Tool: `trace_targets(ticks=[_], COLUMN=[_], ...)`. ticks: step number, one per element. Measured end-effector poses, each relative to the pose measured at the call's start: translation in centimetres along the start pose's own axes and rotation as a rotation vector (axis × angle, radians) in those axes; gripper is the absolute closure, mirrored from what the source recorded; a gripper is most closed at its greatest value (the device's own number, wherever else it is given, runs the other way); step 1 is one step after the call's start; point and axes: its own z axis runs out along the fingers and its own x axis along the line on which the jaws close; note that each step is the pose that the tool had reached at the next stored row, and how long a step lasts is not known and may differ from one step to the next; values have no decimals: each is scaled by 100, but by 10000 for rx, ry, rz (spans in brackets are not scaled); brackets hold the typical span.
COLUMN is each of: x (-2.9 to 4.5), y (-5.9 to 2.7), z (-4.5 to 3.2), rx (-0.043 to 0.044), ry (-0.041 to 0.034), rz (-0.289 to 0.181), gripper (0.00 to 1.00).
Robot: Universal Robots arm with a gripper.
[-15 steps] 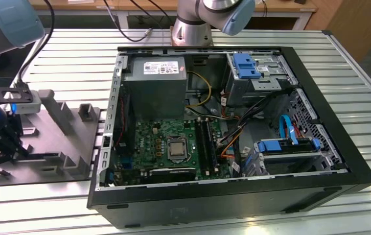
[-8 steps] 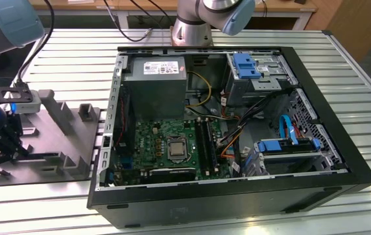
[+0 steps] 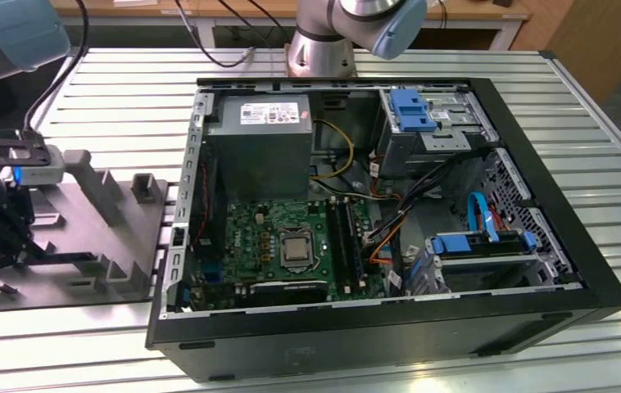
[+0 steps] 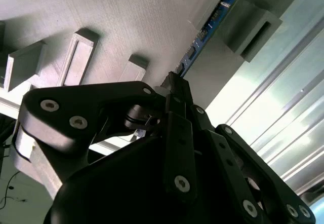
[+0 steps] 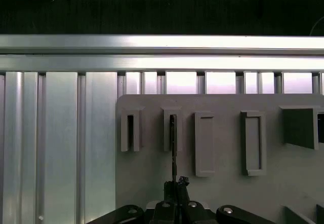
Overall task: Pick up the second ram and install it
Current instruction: 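Pick up the second ram and move it above second insertion slot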
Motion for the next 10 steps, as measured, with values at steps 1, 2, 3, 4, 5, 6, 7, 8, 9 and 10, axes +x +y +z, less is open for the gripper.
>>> trace_targets(ticks=[1, 2, 3, 4, 5, 6, 7, 8, 9, 10], x=[-1, -1, -2, -3, -4, -5, -5, -6, -7, -7], y=[1, 1, 1, 2, 2, 3, 3, 3, 4, 4], z=[-26, -52, -75, -100, -126, -154, -185, -212, -241, -269], rx=[0, 0, -1, 0, 0, 1, 0, 0, 1, 1], ry=[-2, -3, -5, -6, -9, -11, -14, -18, -21, -23], rz=[0, 0, 0, 0, 0, 0, 0, 0, 0, 0], gripper=[89, 89, 89, 89, 89, 89, 89, 89, 89, 89])
